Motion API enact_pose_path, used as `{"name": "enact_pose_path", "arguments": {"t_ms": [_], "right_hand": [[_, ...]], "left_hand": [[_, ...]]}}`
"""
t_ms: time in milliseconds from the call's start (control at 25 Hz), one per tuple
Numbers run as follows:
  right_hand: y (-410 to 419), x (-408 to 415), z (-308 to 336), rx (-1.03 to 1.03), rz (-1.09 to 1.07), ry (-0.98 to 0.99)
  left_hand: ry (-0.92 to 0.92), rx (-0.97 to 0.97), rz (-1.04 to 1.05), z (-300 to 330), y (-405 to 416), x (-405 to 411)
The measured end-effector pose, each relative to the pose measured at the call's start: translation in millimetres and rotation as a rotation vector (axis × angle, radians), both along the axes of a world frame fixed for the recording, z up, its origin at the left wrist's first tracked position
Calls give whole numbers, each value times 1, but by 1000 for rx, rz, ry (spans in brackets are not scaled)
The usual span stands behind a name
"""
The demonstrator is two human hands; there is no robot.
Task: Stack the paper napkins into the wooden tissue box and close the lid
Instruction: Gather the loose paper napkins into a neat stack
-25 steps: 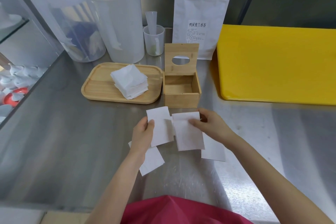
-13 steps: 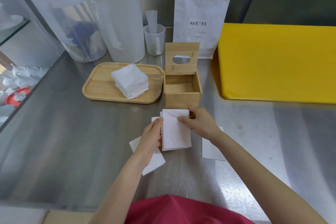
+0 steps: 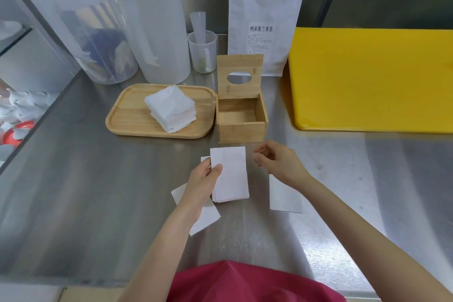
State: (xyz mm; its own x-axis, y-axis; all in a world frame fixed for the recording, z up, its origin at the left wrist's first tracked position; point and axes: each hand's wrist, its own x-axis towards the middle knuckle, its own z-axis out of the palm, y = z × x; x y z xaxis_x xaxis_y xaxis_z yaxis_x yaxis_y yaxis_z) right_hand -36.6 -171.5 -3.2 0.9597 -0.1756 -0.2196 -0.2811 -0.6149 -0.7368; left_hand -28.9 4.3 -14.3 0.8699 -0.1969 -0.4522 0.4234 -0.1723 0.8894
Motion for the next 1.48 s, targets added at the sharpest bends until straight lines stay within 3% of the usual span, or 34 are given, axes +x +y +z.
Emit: {"name": "enact_pose_path", "arguments": {"t_ms": [240, 360, 800, 880, 1200, 1480], "right_hand": [[-40, -13, -22, -482, 128, 180], [-46, -13, -29, -601, 131, 281], [-45, -10, -35, -472, 24, 361], [-43, -13, -36, -440, 13, 304], [-15, -19, -4, 76, -96, 57], [-11, -15, 40, 176, 95, -28]], "left_hand": [[23, -7, 20, 0, 1, 2], [35, -16, 30, -2, 2, 1], [43, 8, 40, -2, 2, 1], [39, 16, 34, -4, 2, 1], [6, 46, 46, -7, 4, 2], [2, 50, 92, 1, 5, 7]]}}
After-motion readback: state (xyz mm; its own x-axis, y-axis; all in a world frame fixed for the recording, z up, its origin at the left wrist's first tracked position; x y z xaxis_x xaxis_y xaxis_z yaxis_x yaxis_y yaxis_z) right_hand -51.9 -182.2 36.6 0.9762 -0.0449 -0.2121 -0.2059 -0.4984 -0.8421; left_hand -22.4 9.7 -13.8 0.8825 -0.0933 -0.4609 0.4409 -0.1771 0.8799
